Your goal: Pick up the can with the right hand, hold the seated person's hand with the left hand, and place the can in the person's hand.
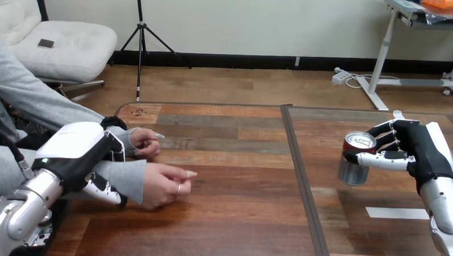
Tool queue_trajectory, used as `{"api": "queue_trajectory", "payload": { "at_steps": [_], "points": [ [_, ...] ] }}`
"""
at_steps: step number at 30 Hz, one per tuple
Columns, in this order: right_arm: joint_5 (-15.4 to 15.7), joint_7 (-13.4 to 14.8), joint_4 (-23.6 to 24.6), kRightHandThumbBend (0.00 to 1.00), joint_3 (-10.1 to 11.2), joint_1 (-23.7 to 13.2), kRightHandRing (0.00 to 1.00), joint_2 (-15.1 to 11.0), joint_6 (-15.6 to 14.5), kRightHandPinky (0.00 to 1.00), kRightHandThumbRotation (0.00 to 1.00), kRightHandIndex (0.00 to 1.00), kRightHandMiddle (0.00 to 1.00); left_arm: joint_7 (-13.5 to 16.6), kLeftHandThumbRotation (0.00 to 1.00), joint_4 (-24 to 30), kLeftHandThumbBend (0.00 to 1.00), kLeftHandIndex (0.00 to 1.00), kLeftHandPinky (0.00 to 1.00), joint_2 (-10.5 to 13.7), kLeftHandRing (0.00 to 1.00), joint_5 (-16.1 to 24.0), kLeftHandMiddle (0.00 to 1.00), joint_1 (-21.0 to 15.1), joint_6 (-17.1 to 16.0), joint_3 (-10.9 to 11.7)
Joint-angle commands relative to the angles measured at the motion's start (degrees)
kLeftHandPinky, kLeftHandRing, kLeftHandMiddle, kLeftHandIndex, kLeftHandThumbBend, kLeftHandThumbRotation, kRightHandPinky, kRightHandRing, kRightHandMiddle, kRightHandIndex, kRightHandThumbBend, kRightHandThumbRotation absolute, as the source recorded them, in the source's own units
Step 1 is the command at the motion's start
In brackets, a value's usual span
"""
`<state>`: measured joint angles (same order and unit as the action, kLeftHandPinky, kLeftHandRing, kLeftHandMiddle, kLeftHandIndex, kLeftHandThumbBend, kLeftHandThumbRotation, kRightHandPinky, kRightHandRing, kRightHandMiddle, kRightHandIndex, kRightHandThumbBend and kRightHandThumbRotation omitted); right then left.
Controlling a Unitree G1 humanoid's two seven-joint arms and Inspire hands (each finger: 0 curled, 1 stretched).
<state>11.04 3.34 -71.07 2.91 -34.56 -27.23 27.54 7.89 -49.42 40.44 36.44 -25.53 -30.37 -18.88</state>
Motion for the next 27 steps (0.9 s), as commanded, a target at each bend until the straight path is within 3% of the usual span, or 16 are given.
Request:
{"api": "queue_trajectory", "payload": {
  "at_steps": [1, 27],
  "points": [
    [-1.4, 0.0, 3.3, 0.77, 1.0, -3.4, 0.38, -0.7, 1.5, 0.35, 0.00, 0.45, 0.42, 2.2, 0.00, 5.2, 0.69, 0.28, 0.15, 1.0, 0.20, -2.0, 0.27, -2.5, -2.1, 3.1],
    [-1.5, 0.2, 3.7, 0.77, 0.9, -3.8, 0.40, -0.1, 0.7, 0.37, 0.00, 0.46, 0.43, -1.9, 0.00, 12.6, 0.71, 0.26, 0.14, 0.7, 0.18, -4.8, 0.25, -1.3, -0.4, 6.5]
  ]
}}
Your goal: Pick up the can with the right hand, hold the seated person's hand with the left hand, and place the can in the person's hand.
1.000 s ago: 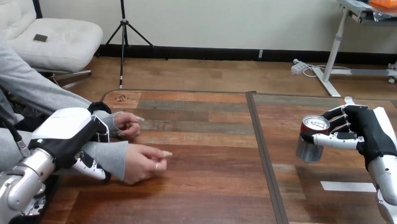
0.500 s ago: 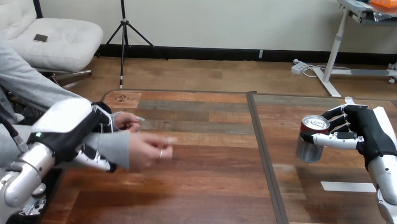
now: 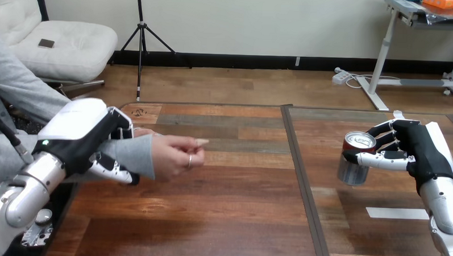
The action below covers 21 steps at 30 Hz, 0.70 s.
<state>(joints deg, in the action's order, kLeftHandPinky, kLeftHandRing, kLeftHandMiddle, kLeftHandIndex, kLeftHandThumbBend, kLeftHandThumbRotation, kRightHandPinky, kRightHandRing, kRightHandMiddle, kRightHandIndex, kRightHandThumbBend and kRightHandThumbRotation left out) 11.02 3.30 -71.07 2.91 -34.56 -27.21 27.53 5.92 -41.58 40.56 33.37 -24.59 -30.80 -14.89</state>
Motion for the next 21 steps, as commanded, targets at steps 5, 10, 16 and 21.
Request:
{"api": "queue_trajectory", "payload": {
  "at_steps": [5, 10, 16, 21],
  "points": [
    [-1.4, 0.3, 3.7, 0.78, 0.9, -3.9, 0.39, -0.2, 0.6, 0.36, 0.00, 0.46, 0.43, 0.1, 0.00, 5.4, 0.73, 0.26, 0.14, 0.5, 0.19, -1.5, 0.25, -2.0, 0.0, 2.8],
    [-1.4, 0.5, 3.8, 0.78, 0.9, -3.9, 0.39, -0.1, 0.8, 0.35, 0.00, 0.45, 0.43, 0.4, 0.00, 5.6, 0.75, 0.26, 0.14, 0.6, 0.18, -1.4, 0.25, -2.0, -0.4, 2.8],
    [-1.2, 0.9, 4.3, 0.78, 0.8, -3.9, 0.39, 0.1, 0.9, 0.36, 0.00, 0.45, 0.43, 0.0, 0.00, 5.8, 0.76, 0.25, 0.14, 0.5, 0.18, -1.5, 0.25, -2.2, -0.6, 2.7],
    [-1.3, 0.8, 4.8, 0.78, 0.8, -4.1, 0.40, 0.4, 1.2, 0.36, 0.00, 0.46, 0.43, 0.0, 0.00, 6.2, 0.77, 0.26, 0.14, 0.4, 0.19, -1.3, 0.25, -2.3, -1.0, 2.5]
  ]
}}
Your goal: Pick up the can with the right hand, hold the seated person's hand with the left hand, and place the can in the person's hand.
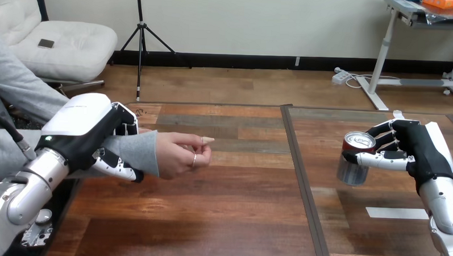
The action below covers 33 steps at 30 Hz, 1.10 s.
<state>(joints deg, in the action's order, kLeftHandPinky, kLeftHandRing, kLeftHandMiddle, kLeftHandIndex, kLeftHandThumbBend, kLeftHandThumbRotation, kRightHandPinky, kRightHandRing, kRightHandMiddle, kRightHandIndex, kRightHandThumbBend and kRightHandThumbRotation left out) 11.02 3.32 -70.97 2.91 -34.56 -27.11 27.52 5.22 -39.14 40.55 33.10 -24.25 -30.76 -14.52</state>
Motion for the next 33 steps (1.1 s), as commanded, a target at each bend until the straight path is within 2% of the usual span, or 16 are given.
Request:
{"api": "queue_trajectory", "payload": {
  "at_steps": [1, 8, 17, 33],
  "points": [
    [-1.4, 0.8, 4.7, 0.78, 0.8, -4.2, 0.40, 0.3, 1.3, 0.36, 0.00, 0.46, 0.44, 0.6, 0.00, 3.8, 0.78, 0.26, 0.15, 0.3, 0.19, -1.0, 0.26, -2.7, -1.0, 2.1],
    [-2.8, -0.3, 5.6, 0.78, 1.6, -4.5, 0.40, 1.4, 1.4, 0.36, 0.00, 0.45, 0.43, -0.1, 0.00, 4.5, 0.79, 0.27, 0.15, -0.4, 0.20, -1.6, 0.26, -2.6, -0.5, 2.1],
    [-3.6, -1.1, 6.7, 0.78, 1.1, -4.9, 0.38, 2.1, 1.5, 0.36, 0.00, 0.44, 0.42, -1.0, 0.00, 4.7, 0.78, 0.27, 0.16, -1.4, 0.20, -2.5, 0.26, -2.9, 0.0, 2.0],
    [-2.4, -0.1, 7.7, 0.79, 0.0, -6.0, 0.37, 3.6, 1.7, 0.35, 0.00, 0.44, 0.41, -0.7, 0.00, 5.3, 0.77, 0.26, 0.16, -3.6, 0.20, -2.2, 0.26, -3.5, 1.0, 1.3]
  ]
}}
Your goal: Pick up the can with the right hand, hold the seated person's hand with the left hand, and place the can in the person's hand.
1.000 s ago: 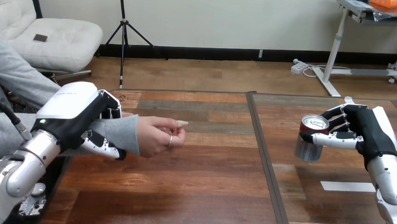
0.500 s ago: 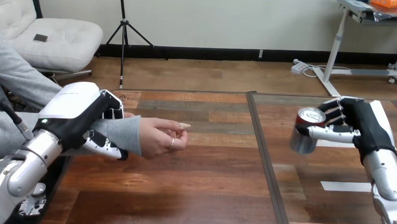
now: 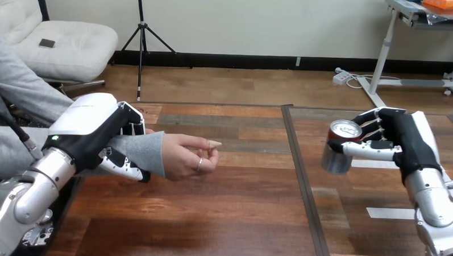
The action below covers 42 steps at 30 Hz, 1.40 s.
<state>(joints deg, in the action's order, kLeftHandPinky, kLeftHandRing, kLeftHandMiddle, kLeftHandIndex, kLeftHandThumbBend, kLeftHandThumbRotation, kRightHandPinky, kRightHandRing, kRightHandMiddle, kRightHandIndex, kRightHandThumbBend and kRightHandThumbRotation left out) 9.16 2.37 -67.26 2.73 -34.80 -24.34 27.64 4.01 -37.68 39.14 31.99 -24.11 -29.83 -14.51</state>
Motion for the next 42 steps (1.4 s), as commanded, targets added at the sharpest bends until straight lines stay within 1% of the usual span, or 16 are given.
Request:
{"api": "queue_trajectory", "payload": {
  "at_steps": [1, 5, 8, 15, 19, 27, 35, 42],
  "points": [
    [-0.6, 0.7, 4.1, 0.79, 0.2, -5.8, 0.36, 0.9, 1.6, 0.35, 0.00, 0.44, 0.41, 0.4, 0.00, 4.0, 0.76, 0.27, 0.16, -2.3, 0.21, -1.0, 0.27, -3.6, 0.3, 1.3],
    [-0.8, 0.3, 4.1, 0.78, 0.2, -6.0, 0.36, 1.3, 2.0, 0.34, 0.00, 0.44, 0.41, 0.2, 0.00, 4.6, 0.75, 0.27, 0.17, -2.8, 0.22, -0.7, 0.28, -3.6, 1.4, 1.1],
    [-0.9, -0.1, 4.1, 0.78, 0.2, -6.1, 0.36, 1.6, 2.4, 0.34, 0.00, 0.44, 0.41, 0.2, 0.00, 4.7, 0.74, 0.27, 0.18, -3.2, 0.22, -0.9, 0.28, -3.7, 1.4, 1.0],
    [-1.8, -1.0, 4.2, 0.77, 0.6, -6.4, 0.37, 2.6, 2.0, 0.35, 0.00, 0.44, 0.41, -0.3, 0.00, 4.7, 0.74, 0.28, 0.17, -4.3, 0.22, -1.6, 0.28, -3.8, 1.6, 1.1],
    [-1.5, -0.8, 4.4, 0.77, 0.5, -6.4, 0.38, 2.9, 1.8, 0.36, 0.00, 0.44, 0.42, -0.6, 0.00, 4.9, 0.75, 0.28, 0.17, -4.5, 0.22, -1.6, 0.28, -3.8, 1.7, 1.0],
    [-1.6, -1.1, 4.5, 0.77, 0.6, -6.3, 0.38, 3.2, 2.2, 0.36, 0.00, 0.43, 0.41, -1.2, 0.00, 5.4, 0.79, 0.30, 0.18, -4.5, 0.24, -1.5, 0.30, -3.4, 1.6, 1.0],
    [-1.5, -0.9, 4.6, 0.77, 0.8, -6.1, 0.38, 3.2, 1.7, 0.37, 0.00, 0.43, 0.42, -1.6, 0.00, 5.9, 0.82, 0.31, 0.20, -4.3, 0.25, -1.4, 0.31, -2.9, 1.7, 1.3],
    [-1.0, -0.4, 4.6, 0.77, 0.6, -5.9, 0.39, 3.0, 1.4, 0.38, 0.00, 0.43, 0.42, -3.0, 0.00, 6.5, 0.82, 0.31, 0.21, -3.8, 0.26, -1.4, 0.31, -2.8, 2.4, 1.5]
  ]
}}
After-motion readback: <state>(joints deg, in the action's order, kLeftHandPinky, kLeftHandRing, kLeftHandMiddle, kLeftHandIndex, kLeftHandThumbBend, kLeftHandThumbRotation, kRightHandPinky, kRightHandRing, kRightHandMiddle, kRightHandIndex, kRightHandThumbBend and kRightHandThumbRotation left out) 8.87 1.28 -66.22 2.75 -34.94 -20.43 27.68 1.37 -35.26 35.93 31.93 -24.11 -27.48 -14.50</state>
